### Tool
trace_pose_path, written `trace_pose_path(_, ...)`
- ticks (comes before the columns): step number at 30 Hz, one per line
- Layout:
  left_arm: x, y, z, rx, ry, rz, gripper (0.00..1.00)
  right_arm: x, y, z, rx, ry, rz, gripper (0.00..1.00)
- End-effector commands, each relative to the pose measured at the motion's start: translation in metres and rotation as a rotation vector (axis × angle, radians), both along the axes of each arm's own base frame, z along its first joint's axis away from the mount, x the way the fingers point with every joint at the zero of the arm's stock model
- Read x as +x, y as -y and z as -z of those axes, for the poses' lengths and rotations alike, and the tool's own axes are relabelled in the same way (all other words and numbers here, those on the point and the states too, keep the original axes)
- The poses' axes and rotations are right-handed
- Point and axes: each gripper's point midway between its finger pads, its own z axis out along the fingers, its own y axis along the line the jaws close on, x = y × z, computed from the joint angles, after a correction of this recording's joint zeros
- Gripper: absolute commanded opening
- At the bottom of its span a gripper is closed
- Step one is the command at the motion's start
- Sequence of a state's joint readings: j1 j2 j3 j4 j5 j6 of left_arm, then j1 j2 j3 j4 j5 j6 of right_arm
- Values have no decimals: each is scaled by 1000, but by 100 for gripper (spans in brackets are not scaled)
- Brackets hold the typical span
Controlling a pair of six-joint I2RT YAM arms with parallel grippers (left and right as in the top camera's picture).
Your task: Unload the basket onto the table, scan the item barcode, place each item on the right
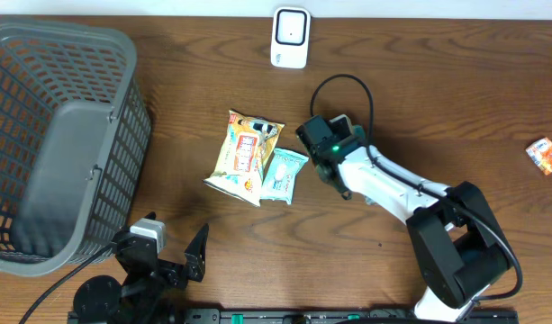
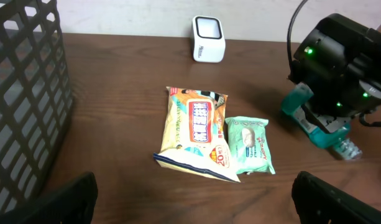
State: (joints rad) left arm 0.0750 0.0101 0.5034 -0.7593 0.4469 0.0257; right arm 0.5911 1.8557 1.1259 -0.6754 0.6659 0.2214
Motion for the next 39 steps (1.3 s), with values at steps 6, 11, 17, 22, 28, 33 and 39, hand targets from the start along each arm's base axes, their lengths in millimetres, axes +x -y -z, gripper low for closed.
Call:
trace_pose_path(6,-1,2,-3,-5,11,9,98,2,2,-1,-59,62,48,41)
trace_pose_path(11,-1,2,-3,-5,10,8,98,-3,-3,5,-13,35,54,39)
trace_pose_path(17,-1,2,-3,-5,11,9,98,-3,-9,3,-23,52,36,34)
trace_pose_path(22,-1,2,-3,-5,11,8,98,-8,-24,2,-27,59,-8,34)
trace_pose_path(28,-1,2,-3,-5,10,8,98,-13,-48,4,-7,73,-68,34)
trace_pose_path(33,-1,2,-3,-5,11,9,98,-14,-53,5,-6,76,-80,34)
trace_pose_path(39,-1,2,-3,-5,11,9,98,-14,-54,6,11,84,-63,37)
